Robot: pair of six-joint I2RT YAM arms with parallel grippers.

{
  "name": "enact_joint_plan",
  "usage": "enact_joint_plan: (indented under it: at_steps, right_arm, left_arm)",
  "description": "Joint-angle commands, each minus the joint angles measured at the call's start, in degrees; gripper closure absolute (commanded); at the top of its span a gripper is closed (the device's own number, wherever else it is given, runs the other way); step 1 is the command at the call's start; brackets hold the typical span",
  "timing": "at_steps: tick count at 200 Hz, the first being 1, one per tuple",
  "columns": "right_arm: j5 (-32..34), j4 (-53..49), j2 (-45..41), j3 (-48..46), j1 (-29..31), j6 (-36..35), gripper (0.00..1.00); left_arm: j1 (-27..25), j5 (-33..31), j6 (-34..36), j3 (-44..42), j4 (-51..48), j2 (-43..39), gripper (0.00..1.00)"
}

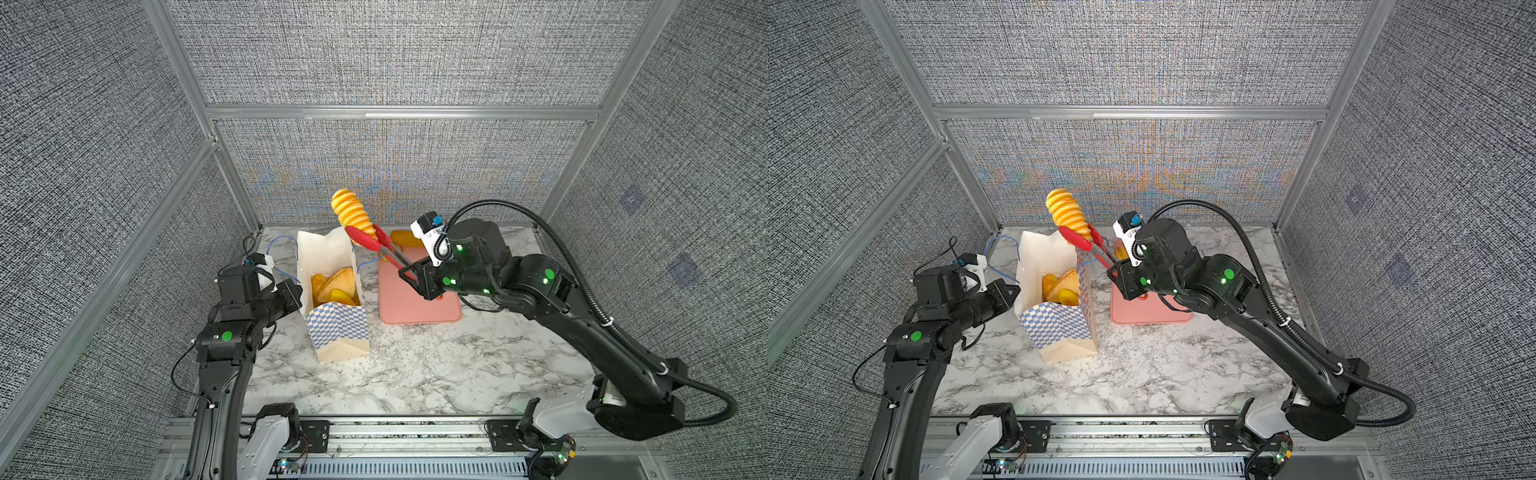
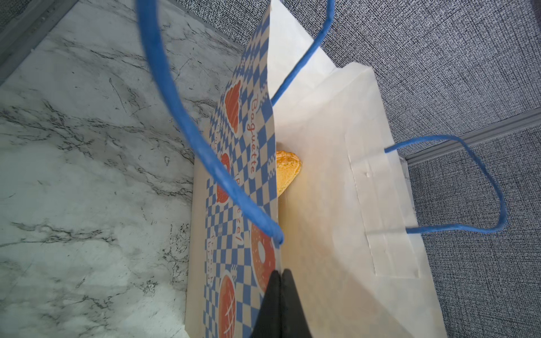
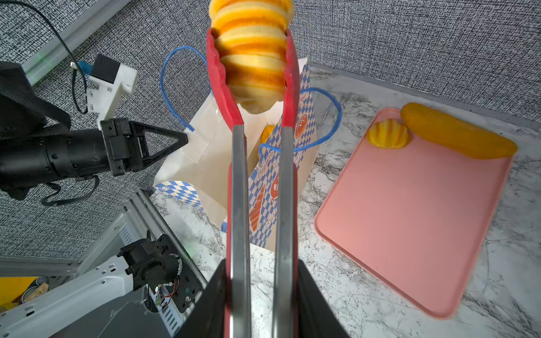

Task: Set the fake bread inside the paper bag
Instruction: 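Carry the spiral bread in the tongs over the bag held by the left gripper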

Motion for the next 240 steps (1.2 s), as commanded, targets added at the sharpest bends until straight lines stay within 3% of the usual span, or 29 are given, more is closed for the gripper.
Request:
enact_joint_plan:
  at_steps: [1, 121, 240]
  right_arm:
    - [1.7, 0.5, 0.5, 1.0, 1.2, -1.1, 0.65]
    - [6.6, -3.7, 6.1, 3.8, 8.7, -1.6, 0.65]
    - [9.8, -6.9, 9.0, 5.0, 11.4, -2.1, 0.62]
  left_arm:
    - [0.0, -0.3, 0.0, 0.5, 0.3, -0.2, 0.99]
    - [0.0, -0.3, 0.1, -0.1, 0.4, -0.6, 0.99]
    - [0.0, -0.2, 0.0, -0.3, 0.4, -0.7, 0.99]
